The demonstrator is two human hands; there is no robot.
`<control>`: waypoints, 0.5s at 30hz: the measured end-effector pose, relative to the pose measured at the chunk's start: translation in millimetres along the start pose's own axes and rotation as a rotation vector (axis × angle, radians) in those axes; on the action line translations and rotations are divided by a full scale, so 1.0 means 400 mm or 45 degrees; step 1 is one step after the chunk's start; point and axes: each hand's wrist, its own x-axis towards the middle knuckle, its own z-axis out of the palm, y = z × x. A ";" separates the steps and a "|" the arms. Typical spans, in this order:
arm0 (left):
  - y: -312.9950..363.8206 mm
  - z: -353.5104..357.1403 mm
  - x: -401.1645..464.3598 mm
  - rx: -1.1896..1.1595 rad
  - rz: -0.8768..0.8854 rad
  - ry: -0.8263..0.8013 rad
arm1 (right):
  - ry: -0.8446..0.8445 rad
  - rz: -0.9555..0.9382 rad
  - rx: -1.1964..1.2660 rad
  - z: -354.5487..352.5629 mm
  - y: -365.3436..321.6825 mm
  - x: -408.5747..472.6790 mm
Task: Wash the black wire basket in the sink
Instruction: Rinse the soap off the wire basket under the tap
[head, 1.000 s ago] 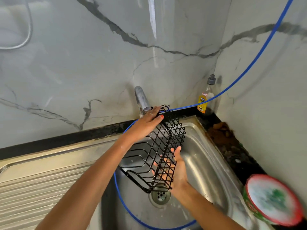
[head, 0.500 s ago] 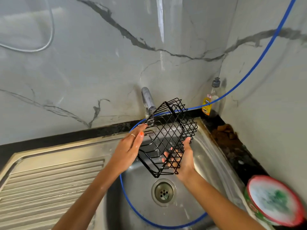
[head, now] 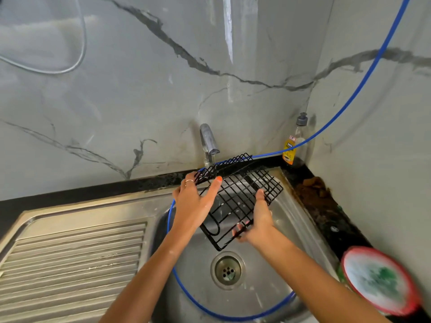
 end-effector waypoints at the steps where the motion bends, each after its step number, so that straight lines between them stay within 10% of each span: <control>1: 0.003 -0.003 0.002 -0.048 -0.084 0.007 | 0.031 -0.042 -0.004 0.006 -0.001 0.004; 15: -0.068 -0.046 -0.050 -0.552 -0.755 -0.180 | -0.211 -0.446 -0.766 -0.043 -0.023 -0.023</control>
